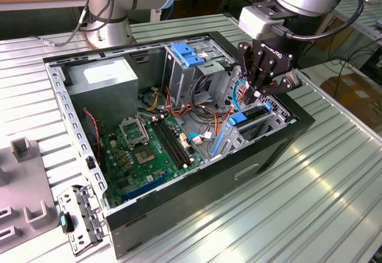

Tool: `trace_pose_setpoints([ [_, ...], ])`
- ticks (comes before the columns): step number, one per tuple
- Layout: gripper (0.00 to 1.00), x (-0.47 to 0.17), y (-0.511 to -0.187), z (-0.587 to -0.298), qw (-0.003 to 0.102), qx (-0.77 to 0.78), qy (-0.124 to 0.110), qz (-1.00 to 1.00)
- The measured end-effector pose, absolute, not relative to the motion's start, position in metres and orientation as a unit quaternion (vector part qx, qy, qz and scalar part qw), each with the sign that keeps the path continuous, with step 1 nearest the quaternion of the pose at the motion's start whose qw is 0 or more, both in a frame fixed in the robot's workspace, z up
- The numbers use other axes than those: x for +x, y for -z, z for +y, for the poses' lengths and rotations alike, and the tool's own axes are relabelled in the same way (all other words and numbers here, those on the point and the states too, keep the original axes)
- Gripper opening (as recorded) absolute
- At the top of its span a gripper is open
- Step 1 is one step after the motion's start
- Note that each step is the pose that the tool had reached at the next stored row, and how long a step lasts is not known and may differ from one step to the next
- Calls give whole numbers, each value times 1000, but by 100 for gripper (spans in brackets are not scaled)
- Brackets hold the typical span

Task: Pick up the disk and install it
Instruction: 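Insert the first disk wire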

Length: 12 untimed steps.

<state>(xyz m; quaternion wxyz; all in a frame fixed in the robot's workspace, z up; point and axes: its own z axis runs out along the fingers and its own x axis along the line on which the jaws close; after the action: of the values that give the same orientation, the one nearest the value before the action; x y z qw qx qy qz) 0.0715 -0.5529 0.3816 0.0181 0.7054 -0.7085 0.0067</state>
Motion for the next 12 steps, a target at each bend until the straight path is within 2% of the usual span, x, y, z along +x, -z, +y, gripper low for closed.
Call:
trace_pose_setpoints([
  [12, 11, 93, -381, -553, 18, 751, -8, -661],
])
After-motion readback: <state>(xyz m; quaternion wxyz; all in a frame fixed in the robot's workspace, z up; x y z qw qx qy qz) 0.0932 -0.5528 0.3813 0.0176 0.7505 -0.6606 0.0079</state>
